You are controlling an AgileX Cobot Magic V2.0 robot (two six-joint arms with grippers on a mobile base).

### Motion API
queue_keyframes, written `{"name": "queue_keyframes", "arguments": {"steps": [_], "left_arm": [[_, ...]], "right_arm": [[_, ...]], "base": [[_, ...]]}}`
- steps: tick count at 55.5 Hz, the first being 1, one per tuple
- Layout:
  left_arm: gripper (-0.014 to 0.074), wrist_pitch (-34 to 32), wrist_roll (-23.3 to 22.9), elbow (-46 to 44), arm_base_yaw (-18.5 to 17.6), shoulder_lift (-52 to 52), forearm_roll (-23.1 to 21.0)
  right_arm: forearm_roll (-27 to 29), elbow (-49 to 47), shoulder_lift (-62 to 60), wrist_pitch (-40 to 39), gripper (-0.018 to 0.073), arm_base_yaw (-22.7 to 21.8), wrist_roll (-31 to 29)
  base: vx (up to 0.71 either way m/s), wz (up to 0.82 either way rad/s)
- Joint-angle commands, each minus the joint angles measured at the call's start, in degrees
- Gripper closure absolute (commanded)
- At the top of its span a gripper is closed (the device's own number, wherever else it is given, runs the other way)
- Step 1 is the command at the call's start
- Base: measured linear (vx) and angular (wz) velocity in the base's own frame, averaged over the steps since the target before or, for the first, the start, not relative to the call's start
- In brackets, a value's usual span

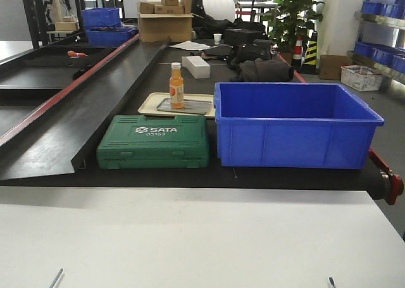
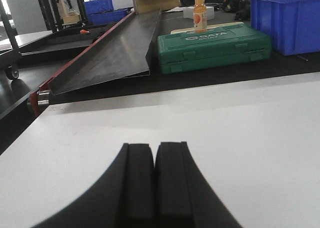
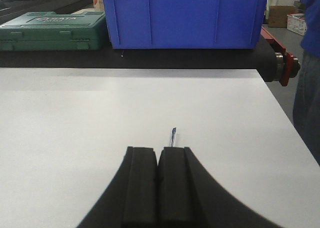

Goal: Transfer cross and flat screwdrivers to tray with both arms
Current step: 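Lower both grippers toward the green-handled screwdrivers on the white table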

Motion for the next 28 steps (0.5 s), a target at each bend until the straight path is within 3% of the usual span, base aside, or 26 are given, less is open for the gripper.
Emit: {"name": "queue_keyframes", "arguments": {"steps": [1,28], "left_arm": [[0.0602,-4.8,-0.6,-1.4,0.1,0.4,-0.4],[0.0602,-4.8,-0.6,-1.4,0.1,0.4,-0.4]], "right_arm": [[-0.3,0.4,-0.3,-4.7,0.0567,-0.1,-0.1],[-0.3,0.4,-0.3,-4.7,0.0567,-0.1,-0.1]], "base": [[0.00,0.00],[0.00,0.00]]}}
